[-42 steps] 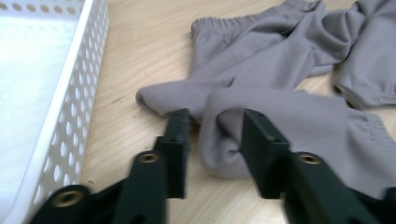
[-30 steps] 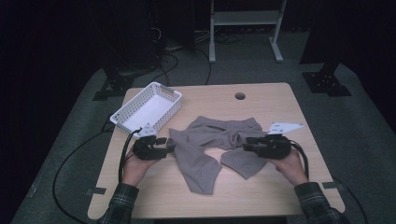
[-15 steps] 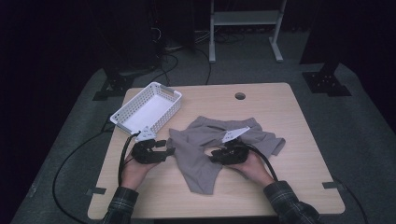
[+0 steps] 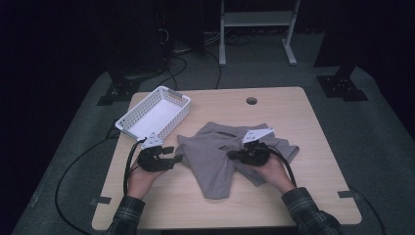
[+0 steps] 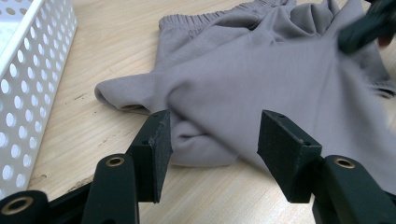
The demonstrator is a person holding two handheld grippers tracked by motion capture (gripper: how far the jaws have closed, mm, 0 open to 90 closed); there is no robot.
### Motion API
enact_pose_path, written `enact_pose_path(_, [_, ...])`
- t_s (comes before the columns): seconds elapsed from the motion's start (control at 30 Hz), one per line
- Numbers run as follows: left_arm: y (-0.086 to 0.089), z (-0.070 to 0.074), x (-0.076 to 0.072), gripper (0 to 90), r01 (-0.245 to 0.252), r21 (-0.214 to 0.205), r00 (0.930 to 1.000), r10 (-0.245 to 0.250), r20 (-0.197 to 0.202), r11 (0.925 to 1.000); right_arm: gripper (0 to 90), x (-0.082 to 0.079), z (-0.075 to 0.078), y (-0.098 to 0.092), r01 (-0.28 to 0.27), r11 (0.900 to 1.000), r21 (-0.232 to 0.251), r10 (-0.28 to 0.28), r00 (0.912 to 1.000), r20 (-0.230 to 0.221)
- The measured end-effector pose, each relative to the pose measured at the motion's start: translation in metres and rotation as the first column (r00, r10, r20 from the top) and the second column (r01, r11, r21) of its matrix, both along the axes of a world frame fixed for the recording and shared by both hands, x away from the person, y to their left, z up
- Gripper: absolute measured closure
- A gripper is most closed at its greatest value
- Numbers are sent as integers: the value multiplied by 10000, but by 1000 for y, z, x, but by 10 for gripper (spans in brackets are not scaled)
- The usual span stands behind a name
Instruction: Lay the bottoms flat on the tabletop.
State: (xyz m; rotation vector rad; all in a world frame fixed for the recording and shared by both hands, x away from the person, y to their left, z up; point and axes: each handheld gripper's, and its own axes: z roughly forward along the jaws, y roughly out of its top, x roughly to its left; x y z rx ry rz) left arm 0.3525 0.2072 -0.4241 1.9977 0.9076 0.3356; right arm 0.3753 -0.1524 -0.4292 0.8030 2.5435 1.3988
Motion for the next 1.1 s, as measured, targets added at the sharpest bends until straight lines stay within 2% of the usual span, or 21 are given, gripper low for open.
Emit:
enact_pose_path(0.07, [0,0,0,436,8,-76,10000,-8,-16,10000,892,0,12,-9,403,9991,138,-408,9983,418])
enact_pose_path(0.2, [0,1,0,436,-9,-120,10000,9,-24,9999,893,0,38,-34,1324,9888,684,-1402,9821,1261])
enact_pose_path(0.27, [-1,0,0,436,12,-145,10000,-12,-19,9999,893,-2,49,-43,1490,9839,992,-1630,9747,1531])
enact_pose_path(0.33, [-1,0,0,436,17,-160,10000,-18,-18,9999,893,-6,56,-48,1412,9843,1055,-1565,9756,1543])
enact_pose_path(0.4, [-2,0,0,436,26,-160,10000,-26,3,9999,892,-10,56,-45,1029,9895,1019,-1174,9820,1480])
enact_pose_path(0.47, [-2,1,0,436,13,-195,10000,-12,47,9998,892,-16,51,-34,485,9960,747,-582,9894,1333])
enact_pose_path(0.53, [-2,2,-1,436,11,-222,10000,-9,79,9998,891,-21,43,-20,-137,9987,494,79,9933,1156])
enact_pose_path(0.6, [-1,3,-1,436,-10,-249,9999,13,100,9997,891,-28,36,-6,-647,9975,292,617,9936,948])
enact_pose_path(0.7, [0,3,-1,436,22,-250,9999,-19,131,9997,891,-41,25,20,-1619,9868,-98,1622,9843,694])
enact_pose_path(0.83, [-1,4,-2,436,28,-274,9999,-25,124,9996,891,-58,14,49,-2592,9654,-278,2601,9649,376])
enact_pose_path(0.93, [-2,5,-2,436,76,-280,9999,-72,129,9996,866,-70,7,67,-3314,9430,-314,3321,9431,184])
enact_pose_path(1.0, [-3,5,-2,436,102,-298,9999,-98,133,9995,754,-77,6,76,-3884,9214,-148,3886,9214,103])
enact_pose_path(1.03, [-3,6,-3,436,132,-321,9998,-129,122,9994,738,-81,8,79,-4063,9137,-19,4063,9135,214])
enact_pose_path(1.07, [-4,6,-4,436,160,-411,9998,-155,120,9990,721,-81,11,79,-4102,9119,133,4096,9117,331])
enact_pose_path(1.1, [-4,7,-5,436,208,-394,9997,-204,107,9990,707,-80,15,76,-3996,9160,368,3981,9164,426])
